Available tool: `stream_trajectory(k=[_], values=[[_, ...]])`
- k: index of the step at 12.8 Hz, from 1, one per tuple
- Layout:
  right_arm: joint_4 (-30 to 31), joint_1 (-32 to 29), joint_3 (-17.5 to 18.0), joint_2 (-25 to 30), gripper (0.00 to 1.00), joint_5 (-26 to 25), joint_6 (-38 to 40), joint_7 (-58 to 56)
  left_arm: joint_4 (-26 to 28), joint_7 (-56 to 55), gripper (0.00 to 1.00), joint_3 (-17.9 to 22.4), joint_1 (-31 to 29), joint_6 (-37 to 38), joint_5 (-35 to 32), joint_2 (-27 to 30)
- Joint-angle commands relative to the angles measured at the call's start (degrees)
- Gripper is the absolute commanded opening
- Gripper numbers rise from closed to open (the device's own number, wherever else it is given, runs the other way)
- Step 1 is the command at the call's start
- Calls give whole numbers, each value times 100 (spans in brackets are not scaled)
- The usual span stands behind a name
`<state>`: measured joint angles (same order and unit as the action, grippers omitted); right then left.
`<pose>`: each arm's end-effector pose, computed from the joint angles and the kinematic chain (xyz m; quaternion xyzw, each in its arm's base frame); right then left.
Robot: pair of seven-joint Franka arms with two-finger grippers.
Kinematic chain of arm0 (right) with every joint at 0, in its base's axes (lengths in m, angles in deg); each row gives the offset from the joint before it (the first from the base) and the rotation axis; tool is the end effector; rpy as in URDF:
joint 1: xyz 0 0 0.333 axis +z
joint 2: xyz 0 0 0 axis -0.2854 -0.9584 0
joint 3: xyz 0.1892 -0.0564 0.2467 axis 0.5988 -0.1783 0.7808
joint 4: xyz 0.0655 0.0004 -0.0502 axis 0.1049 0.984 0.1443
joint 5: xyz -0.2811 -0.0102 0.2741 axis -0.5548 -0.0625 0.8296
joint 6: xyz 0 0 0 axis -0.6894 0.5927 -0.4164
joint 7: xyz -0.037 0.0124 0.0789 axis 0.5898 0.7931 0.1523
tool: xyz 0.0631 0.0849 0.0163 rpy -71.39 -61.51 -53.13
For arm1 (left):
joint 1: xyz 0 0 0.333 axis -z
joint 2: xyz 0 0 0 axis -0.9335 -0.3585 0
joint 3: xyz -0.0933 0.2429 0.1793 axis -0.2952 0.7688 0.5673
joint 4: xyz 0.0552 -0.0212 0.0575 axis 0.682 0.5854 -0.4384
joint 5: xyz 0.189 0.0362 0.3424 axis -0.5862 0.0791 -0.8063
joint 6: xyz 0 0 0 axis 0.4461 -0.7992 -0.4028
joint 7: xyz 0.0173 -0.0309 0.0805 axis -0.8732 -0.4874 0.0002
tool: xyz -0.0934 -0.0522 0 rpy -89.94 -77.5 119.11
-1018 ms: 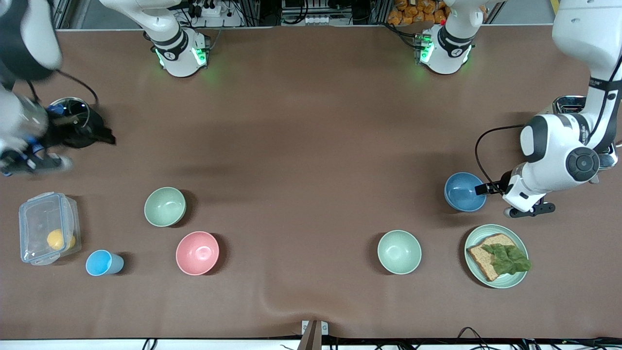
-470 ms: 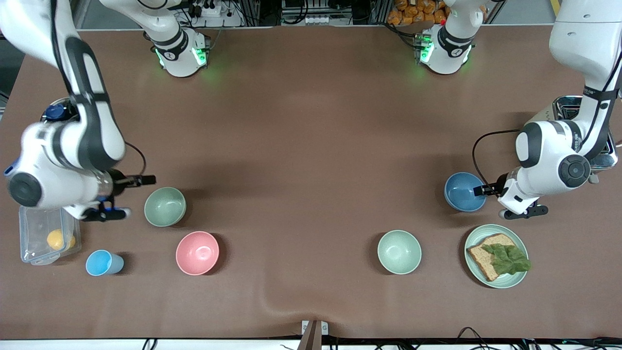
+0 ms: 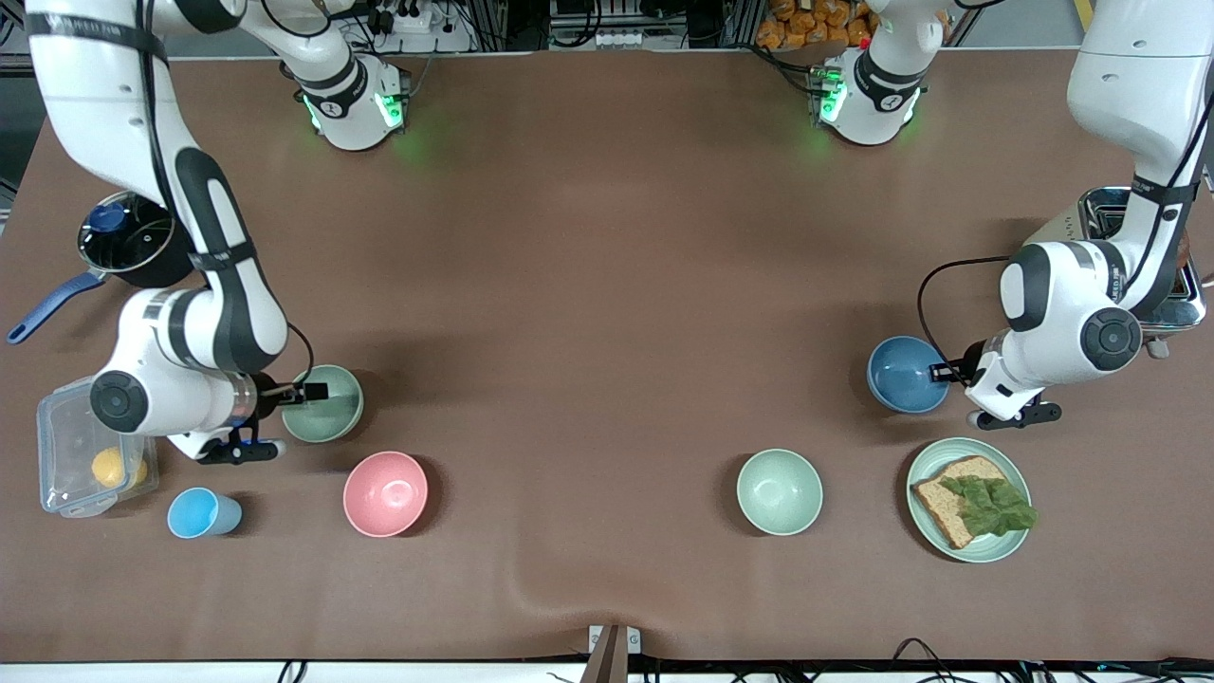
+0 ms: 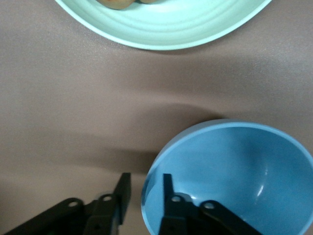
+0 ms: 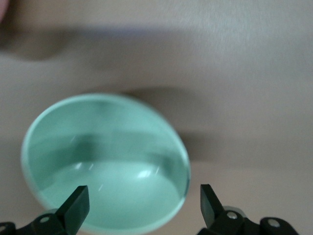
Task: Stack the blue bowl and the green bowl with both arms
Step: 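Grasp the green bowl rim with the right gripper and slide it to the table middle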
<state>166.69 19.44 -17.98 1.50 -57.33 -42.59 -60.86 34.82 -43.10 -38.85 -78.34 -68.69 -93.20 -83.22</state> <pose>0.6519 -0.0101 0.2088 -0.9911 -0.0354 0.1255 0.0281 0.6009 0.0314 0.2168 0.9949 0.0629 -0.0784 0.0004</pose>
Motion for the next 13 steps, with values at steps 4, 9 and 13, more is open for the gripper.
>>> stream_trajectory(k=[4, 9, 13], values=[[-119, -145, 76, -265, 1, 387, -22, -209, -55, 88, 0, -43, -58, -41, -116, -34], [-128, -58, 208, 50, 0, 422, 600, -148, -72, 88, 0, -43, -6, -33, -125, -16], [-154, 433, 261, 385, 0, 862, 1243, 788, -81, 114, 0, -52, 47, -33, -125, -7]])
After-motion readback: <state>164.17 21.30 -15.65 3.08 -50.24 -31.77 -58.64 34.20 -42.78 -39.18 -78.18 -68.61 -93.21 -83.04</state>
